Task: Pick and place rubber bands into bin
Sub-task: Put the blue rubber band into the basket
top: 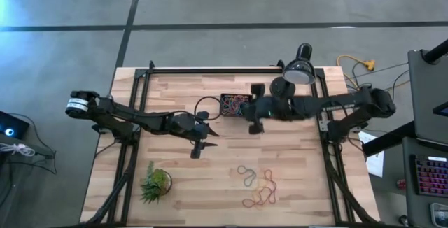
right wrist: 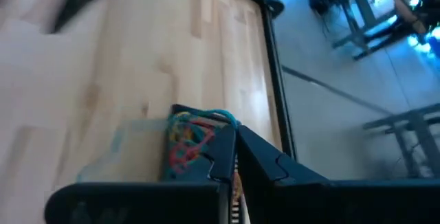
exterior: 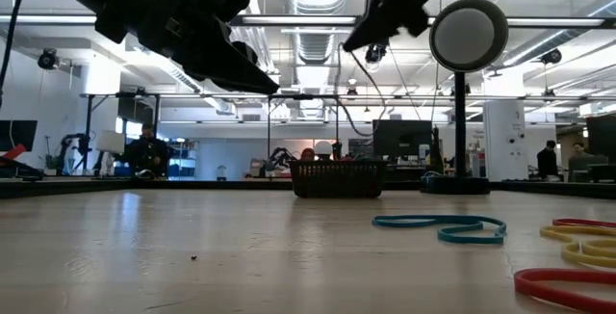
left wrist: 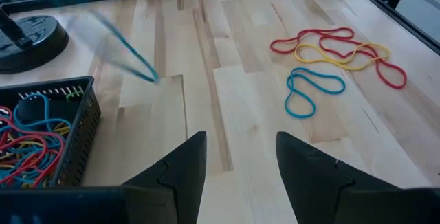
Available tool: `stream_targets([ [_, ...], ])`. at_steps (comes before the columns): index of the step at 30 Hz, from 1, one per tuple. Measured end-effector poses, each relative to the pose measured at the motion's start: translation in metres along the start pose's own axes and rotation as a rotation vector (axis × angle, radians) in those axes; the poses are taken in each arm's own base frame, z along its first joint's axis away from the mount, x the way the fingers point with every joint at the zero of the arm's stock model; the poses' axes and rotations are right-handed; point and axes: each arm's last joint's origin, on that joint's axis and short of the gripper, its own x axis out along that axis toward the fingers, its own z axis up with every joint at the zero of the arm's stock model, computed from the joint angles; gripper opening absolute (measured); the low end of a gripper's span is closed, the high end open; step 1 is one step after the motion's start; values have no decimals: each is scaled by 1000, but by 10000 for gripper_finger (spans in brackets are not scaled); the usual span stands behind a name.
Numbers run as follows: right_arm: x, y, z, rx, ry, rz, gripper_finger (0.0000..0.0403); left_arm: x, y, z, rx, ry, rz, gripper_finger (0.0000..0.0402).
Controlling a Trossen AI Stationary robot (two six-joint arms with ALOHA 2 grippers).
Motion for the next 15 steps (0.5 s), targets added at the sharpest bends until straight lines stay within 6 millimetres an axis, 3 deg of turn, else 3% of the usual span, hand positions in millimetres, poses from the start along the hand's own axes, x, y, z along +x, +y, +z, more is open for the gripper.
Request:
stream_targets([
  [7, 30, -43, -24, 123, -66, 63, 8, 0, 0, 0, 0, 1, 0, 160],
  [15, 69, -55, -44, 164, -44, 110, 8, 0, 0, -2, 4, 4, 0, 160],
])
